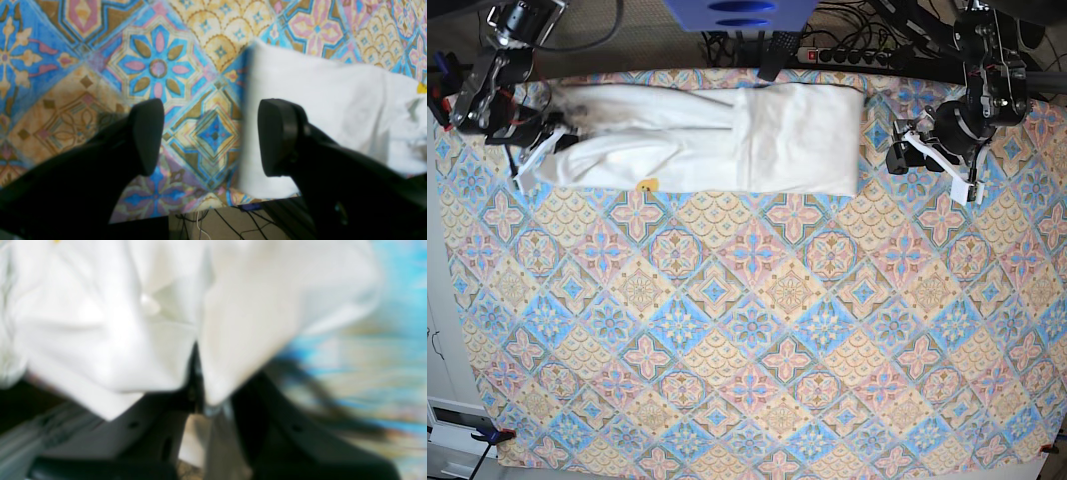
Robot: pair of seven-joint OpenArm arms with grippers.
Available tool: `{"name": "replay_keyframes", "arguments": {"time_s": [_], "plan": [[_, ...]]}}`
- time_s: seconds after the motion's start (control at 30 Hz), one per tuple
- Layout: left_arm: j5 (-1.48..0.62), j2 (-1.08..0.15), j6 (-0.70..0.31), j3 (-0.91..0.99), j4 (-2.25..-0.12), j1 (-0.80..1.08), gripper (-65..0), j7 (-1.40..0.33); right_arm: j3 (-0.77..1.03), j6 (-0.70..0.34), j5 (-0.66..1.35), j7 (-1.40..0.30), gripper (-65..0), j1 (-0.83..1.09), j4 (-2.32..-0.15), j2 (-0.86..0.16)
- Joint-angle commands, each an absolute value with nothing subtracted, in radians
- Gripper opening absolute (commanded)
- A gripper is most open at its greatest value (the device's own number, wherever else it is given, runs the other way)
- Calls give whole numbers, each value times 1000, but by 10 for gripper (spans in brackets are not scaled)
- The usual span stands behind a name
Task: Fold the T-shirt properly
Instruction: 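Lift the strip end with the right gripper and fold it over toward the left gripper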
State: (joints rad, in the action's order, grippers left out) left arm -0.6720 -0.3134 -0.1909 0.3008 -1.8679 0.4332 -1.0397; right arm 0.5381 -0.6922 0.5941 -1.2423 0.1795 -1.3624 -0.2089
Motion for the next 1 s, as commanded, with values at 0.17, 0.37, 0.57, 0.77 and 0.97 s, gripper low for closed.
{"name": "replay_keyframes", "arguments": {"time_s": [0.17, 0.37, 0.57, 0.77, 0.97], "plan": [[-680, -323, -194, 306, -1883, 433, -237, -1026, 553, -698, 616, -1227, -643, 73, -1377, -303], [-676, -323, -194, 305, -1883, 433, -442, -1026, 552, -698, 616, -1230, -643, -2, -1379, -355], [-674, -317, -194, 303, -1883, 435, -546, -1001, 535, -698, 618, -1260, -641, -4, -1448, -366], [-673, -306, -194, 303, -1883, 435, -544, -997, 338, -698, 622, -1291, -640, 8, -1652, -320], [-671, -268, -194, 303, -1844, 433, -544, -998, 142, -698, 622, -1291, -640, 33, -1807, -231]]}}
